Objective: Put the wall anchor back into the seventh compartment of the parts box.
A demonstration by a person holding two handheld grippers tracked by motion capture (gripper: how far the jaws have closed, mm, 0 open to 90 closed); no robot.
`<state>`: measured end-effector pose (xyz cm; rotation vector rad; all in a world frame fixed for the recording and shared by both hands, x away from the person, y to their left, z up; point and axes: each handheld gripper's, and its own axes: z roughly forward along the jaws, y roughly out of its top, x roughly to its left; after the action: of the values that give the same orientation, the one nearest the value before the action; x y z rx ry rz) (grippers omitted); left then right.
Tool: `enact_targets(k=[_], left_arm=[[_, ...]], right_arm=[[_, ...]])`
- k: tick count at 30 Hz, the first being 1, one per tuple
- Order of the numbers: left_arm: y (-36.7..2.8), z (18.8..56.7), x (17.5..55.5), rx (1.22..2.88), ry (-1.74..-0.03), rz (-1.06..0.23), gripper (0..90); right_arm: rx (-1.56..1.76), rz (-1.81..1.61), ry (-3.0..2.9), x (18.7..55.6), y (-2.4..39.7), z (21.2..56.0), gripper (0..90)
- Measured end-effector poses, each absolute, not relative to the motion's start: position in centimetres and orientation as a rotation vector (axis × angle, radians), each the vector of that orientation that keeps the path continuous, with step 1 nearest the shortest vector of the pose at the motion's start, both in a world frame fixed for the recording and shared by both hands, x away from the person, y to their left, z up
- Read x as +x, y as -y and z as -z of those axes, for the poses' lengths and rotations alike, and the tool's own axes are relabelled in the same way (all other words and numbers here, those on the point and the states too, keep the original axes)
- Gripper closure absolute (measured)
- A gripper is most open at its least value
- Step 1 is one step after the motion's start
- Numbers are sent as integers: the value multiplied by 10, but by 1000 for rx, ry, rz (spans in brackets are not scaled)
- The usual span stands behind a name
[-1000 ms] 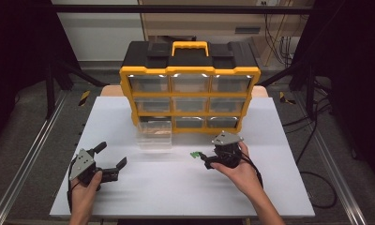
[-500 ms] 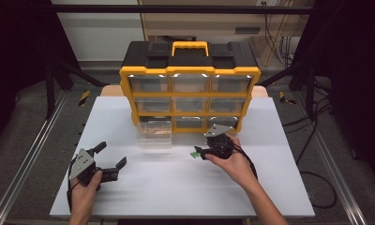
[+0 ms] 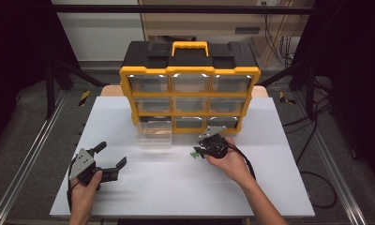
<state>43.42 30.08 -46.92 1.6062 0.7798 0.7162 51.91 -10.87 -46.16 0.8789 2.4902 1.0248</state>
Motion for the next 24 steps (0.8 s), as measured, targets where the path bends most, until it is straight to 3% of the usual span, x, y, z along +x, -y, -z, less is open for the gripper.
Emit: enact_targets(k=[8, 24], left_arm=[[-301, 469, 434, 1606, -781, -716, 9], [-301, 470, 435, 1610, -782, -715, 9]], right_arm=[[866, -990, -2532, 521, 106, 468, 766], [879, -967, -2586, 527, 109, 477, 818]])
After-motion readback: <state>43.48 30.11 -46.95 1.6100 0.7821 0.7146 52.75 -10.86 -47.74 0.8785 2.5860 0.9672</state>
